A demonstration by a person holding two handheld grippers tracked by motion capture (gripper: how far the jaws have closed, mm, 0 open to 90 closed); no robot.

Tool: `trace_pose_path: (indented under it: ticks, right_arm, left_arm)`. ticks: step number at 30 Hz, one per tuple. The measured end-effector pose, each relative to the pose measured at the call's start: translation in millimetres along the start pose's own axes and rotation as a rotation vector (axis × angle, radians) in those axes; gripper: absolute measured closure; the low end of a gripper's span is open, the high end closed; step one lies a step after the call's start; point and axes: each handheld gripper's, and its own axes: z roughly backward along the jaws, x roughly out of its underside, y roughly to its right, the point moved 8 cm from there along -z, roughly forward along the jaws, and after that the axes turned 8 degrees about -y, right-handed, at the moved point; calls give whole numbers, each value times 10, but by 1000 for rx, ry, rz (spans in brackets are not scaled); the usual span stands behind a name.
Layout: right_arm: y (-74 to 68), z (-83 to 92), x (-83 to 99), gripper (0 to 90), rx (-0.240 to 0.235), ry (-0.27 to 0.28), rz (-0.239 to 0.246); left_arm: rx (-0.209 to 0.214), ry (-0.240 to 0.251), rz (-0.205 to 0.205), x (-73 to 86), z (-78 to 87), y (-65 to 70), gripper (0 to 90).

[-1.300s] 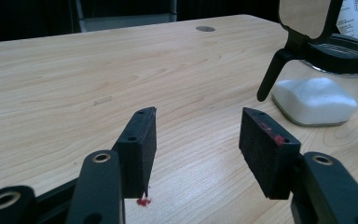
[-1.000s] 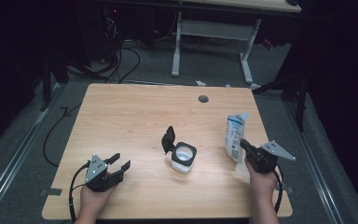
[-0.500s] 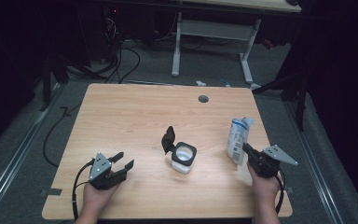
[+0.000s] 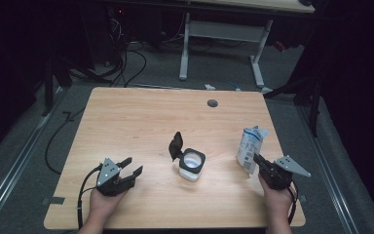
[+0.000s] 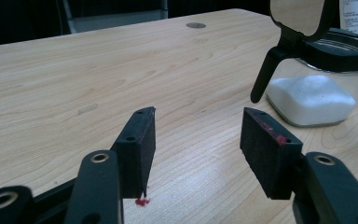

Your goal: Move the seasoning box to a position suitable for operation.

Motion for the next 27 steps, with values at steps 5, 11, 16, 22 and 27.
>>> trace_pose_path:
  ticks: [5,11,16,22,27]
  right_arm:
    - [-4,5,19,868,4,-4,3]
    - [7,22,54,836,2,-11,-14]
    - [0,31,69,795,4,-11,-16]
    - [-8,38,62,722,4,-11,-31]
    - [-21,36,77,676,7,-23,-21]
  left_arm:
    - [-2,1,1,-2,11,-5,457]
    - [1,0,-1,3,4,-9,455]
    - [2,-1,-4,1,-6,-10,455]
    - [5,-3,3,3,-9,-13,454]
    - [8,-5,3,4,-10,-12,454]
